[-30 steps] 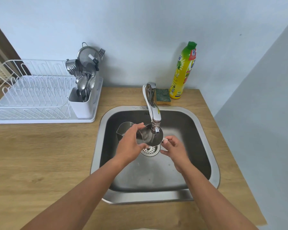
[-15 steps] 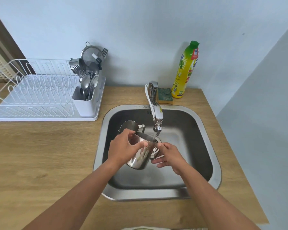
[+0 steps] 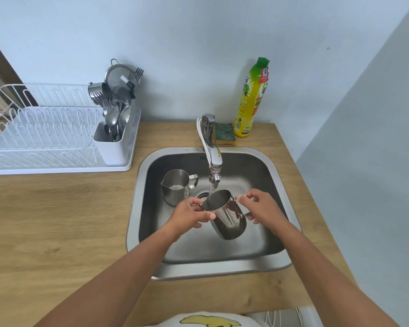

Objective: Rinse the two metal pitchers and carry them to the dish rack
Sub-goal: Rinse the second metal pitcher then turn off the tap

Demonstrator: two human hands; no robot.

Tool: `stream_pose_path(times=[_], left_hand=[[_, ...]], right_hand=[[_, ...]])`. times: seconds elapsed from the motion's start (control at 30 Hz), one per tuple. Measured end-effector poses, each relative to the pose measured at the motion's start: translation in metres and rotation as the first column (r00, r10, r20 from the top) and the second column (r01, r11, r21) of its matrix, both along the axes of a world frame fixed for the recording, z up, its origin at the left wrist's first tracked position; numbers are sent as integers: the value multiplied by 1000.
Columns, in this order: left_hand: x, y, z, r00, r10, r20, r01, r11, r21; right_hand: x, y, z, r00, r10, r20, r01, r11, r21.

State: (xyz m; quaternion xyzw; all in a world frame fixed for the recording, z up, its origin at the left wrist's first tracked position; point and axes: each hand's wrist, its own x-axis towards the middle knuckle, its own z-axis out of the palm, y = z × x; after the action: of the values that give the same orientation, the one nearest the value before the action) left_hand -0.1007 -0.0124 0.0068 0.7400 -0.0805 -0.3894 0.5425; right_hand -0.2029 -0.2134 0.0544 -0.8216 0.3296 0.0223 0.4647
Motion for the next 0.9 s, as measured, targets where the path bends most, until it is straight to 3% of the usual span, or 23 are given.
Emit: stream_pose_path(times=[0.1,0.27,0.47,0.7,0.9], left_hand=[[3,-4,1,999,21,37,-20,999,-32],[11,-7,11,964,80,254,-78,997,-18],[14,0,32,825,30,564,-123,984,127],[15,18,45,763,52,644,-170,978,123],[12,26,39,814,62,577,-190,968,164]], right_hand=[[-2,1,-1,998,-1,56,2,1000,-2],[3,9,-10,985,-45,168,31,996,85],[22,17,-32,949,-182,257,83,932,354],[40,33,-41,954,-171,246,22,858,513],[32,35,-43,991,-60,118,-1,889,458]])
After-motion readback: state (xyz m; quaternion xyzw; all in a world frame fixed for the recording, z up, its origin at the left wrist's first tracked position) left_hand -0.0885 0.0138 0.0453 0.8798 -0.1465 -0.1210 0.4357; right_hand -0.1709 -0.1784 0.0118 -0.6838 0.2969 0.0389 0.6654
